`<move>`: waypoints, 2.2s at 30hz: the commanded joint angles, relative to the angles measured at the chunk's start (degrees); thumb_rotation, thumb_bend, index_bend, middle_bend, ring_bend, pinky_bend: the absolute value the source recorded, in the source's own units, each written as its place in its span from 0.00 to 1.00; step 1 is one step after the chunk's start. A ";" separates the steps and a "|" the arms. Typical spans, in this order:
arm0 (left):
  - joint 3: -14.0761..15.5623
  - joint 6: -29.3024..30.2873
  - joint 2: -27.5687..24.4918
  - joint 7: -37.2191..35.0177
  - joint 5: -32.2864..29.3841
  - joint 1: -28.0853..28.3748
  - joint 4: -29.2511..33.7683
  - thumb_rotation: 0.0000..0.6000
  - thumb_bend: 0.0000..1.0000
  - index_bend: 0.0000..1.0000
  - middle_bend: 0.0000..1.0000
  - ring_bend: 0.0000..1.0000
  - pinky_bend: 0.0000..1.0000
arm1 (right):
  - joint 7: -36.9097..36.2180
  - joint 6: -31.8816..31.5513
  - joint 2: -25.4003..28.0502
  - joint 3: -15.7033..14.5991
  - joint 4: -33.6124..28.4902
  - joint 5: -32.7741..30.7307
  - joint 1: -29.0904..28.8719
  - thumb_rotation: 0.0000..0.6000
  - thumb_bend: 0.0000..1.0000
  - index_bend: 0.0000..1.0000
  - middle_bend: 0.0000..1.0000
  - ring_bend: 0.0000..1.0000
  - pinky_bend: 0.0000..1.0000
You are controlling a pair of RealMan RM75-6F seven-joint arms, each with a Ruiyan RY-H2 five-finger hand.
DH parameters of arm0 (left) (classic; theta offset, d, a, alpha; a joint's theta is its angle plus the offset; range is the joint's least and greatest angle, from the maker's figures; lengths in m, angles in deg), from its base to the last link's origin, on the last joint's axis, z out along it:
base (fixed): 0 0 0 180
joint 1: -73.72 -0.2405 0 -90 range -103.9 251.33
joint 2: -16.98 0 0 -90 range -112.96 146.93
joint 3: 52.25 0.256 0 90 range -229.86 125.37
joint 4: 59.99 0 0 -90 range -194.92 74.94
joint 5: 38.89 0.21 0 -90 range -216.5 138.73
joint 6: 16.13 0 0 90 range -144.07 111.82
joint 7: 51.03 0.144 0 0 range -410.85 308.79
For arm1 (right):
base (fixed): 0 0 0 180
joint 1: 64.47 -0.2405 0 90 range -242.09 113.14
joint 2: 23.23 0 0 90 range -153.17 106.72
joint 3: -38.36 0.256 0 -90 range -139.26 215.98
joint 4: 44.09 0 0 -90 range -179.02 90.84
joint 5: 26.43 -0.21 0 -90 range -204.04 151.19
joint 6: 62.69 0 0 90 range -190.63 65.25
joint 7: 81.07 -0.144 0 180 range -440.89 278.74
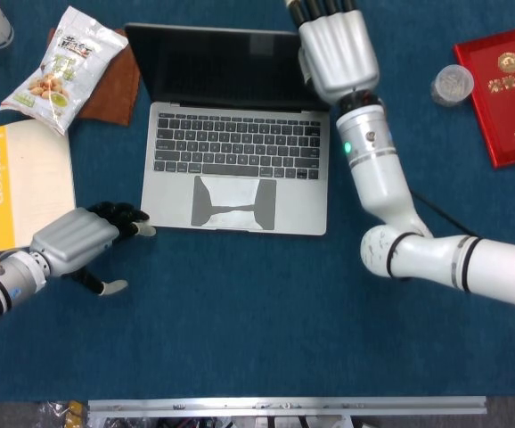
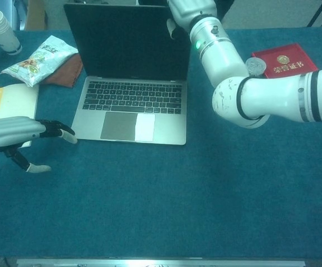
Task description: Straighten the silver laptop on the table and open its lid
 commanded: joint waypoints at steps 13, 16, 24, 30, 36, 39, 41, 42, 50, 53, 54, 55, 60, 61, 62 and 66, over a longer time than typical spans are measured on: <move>-0.54 0.77 -1.53 1.21 -0.72 -0.36 1.38 0.67 0.28 0.14 0.07 0.01 0.07 | -4.59 -1.52 4.36 -1.37 -8.31 3.18 2.13 1.00 0.49 0.00 0.00 0.00 0.02; -0.81 1.91 -2.50 1.86 -1.24 -1.06 1.87 0.67 0.28 0.14 0.07 0.01 0.07 | -5.69 -2.45 6.94 -1.58 -13.77 3.16 3.93 1.00 0.49 0.00 0.00 0.00 0.02; -2.97 6.83 -5.99 3.04 -4.58 -4.08 2.72 0.67 0.28 0.15 0.07 0.01 0.07 | -4.66 -7.52 14.47 -4.73 -27.41 5.08 9.09 1.00 0.49 0.00 0.00 0.00 0.02; -5.66 12.45 -8.10 1.44 -10.14 -8.89 2.59 0.72 0.28 0.15 0.07 0.01 0.07 | -4.22 -14.76 20.60 -9.10 -37.53 8.13 15.61 1.00 0.49 0.00 0.00 0.00 0.02; -8.10 18.31 -9.70 1.25 -15.20 -14.37 2.44 0.73 0.28 0.15 0.07 0.01 0.07 | -6.57 -21.80 25.57 -15.21 -45.42 12.38 23.66 1.00 0.49 0.00 0.00 0.00 0.02; -8.77 20.21 -10.71 2.08 -17.23 -16.81 2.77 0.73 0.28 0.15 0.07 0.01 0.07 | -8.90 -25.40 27.75 -18.11 -47.15 14.97 28.03 1.00 0.49 0.00 0.00 0.00 0.02; -9.18 21.21 -11.41 2.37 -18.55 -18.36 3.17 0.73 0.28 0.15 0.07 0.00 0.07 | -10.79 -27.42 29.37 -20.17 -47.84 16.75 31.03 1.00 0.49 0.00 0.00 0.00 0.02; -9.48 21.86 -11.55 2.45 -19.13 -19.08 3.31 0.72 0.28 0.15 0.07 0.00 0.07 | -11.57 -28.23 30.02 -20.97 -47.98 17.61 32.23 1.00 0.49 0.00 0.00 0.00 0.02; -12.43 29.86 -10.27 2.17 -21.89 -25.71 3.29 0.76 0.28 0.15 0.07 0.00 0.04 | -17.58 -33.67 33.61 -27.04 -47.42 24.80 41.49 1.00 0.49 0.00 0.00 0.00 0.02; -12.86 33.23 -9.41 1.64 -21.01 -28.11 2.83 0.74 0.28 0.15 0.07 0.00 0.04 | -19.76 -34.72 34.10 -28.31 -46.84 26.53 44.22 1.00 0.49 0.00 0.00 0.00 0.02; -12.82 34.00 -9.38 1.52 -20.50 -28.69 2.78 0.74 0.28 0.15 0.07 0.00 0.04 | -20.38 -34.84 34.24 -28.63 -46.70 26.91 44.94 1.00 0.49 0.00 0.00 0.00 0.02; -12.78 34.56 -9.40 1.39 -20.14 -29.22 2.79 0.75 0.28 0.15 0.07 0.00 0.04 | -20.98 -34.89 34.38 -28.90 -46.53 27.25 45.60 1.00 0.49 0.00 0.00 0.00 0.02; -12.67 36.97 -10.43 1.24 -19.74 -32.37 4.54 0.72 0.28 0.15 0.07 0.00 0.04 | -22.44 -34.99 34.98 -29.14 -45.57 28.10 48.38 1.00 0.49 0.00 0.00 0.00 0.02; -12.69 37.37 -10.53 1.30 -19.61 -32.84 4.76 0.70 0.28 0.15 0.07 0.00 0.04 | -22.30 -35.18 35.02 -29.08 -45.38 28.39 48.78 1.00 0.49 0.00 0.00 0.00 0.02; -12.69 37.75 -10.60 1.43 -19.43 -33.38 4.92 0.69 0.28 0.15 0.07 0.00 0.04 | -22.34 -35.32 35.05 -28.99 -45.31 28.70 49.30 1.00 0.49 0.00 0.00 0.00 0.02; -12.95 38.20 -10.64 1.41 -19.25 -34.68 5.11 0.70 0.28 0.15 0.07 0.00 0.04 | -22.99 -35.09 35.43 -28.60 -45.14 29.20 50.74 1.00 0.49 0.00 0.00 0.00 0.02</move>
